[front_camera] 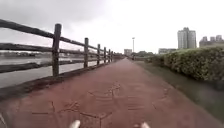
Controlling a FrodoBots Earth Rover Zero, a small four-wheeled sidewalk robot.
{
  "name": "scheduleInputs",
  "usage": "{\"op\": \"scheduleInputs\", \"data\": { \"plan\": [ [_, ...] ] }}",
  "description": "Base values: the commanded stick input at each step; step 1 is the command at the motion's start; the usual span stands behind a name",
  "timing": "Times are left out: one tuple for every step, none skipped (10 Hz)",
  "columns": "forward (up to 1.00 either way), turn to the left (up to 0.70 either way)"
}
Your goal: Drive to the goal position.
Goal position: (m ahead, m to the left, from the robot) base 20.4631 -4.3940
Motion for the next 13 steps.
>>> {"op": "scheduleInputs", "data": {
  "plan": [
    [0.7, 0.0],
    [0.7, 0.0],
    [0.7, 0.0],
    [0.7, 0.0],
    [0.7, 0.0],
    [0.7, 0.0],
    [0.7, 0.0],
    [0.7, -0.11],
    [0.7, -0.26],
    [0.7, -0.29],
    [0.7, -0.04],
    [0.7, -0.01],
    [0.7, 0.0]
  ]
}}
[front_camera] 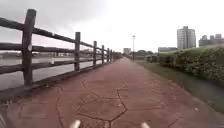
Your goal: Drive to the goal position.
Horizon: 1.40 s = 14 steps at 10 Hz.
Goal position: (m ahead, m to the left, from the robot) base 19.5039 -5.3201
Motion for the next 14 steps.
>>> {"op": "scheduleInputs", "data": {
  "plan": [
    [0.7, -0.16],
    [0.7, -0.34],
    [0.7, -0.19],
    [0.7, 0.0],
    [0.7, 0.0],
    [0.7, 0.0],
    [0.7, 0.0],
    [0.7, 0.0],
    [0.7, 0.0],
    [0.7, 0.0],
    [0.7, 0.0],
    [0.7, 0.0],
    [0.7, 0.0],
    [0.7, 0.0]
  ]
}}
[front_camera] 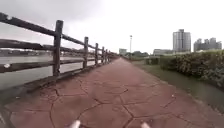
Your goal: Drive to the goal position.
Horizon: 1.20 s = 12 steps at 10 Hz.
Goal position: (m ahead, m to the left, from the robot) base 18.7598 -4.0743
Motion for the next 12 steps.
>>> {"op": "scheduleInputs", "data": {
  "plan": [
    [0.7, 0.0],
    [0.7, 0.0],
    [0.7, 0.0],
    [0.7, 0.0],
    [0.7, 0.0],
    [0.7, 0.0],
    [0.7, 0.0],
    [0.7, 0.0],
    [0.7, 0.0],
    [0.7, 0.0],
    [0.7, 0.0],
    [0.7, 0.0]
  ]
}}
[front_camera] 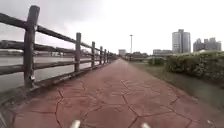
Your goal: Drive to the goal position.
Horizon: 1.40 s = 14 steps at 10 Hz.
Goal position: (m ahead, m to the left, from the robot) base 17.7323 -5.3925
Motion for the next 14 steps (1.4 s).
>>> {"op": "scheduleInputs", "data": {
  "plan": [
    [0.7, 0.0],
    [0.7, 0.0],
    [0.7, 0.0],
    [0.7, 0.0],
    [0.7, 0.0],
    [0.7, 0.0],
    [0.7, 0.0],
    [0.7, 0.0],
    [0.7, 0.0],
    [0.7, 0.0],
    [0.7, 0.0],
    [0.7, 0.0],
    [0.7, 0.0],
    [0.7, 0.0]
  ]
}}
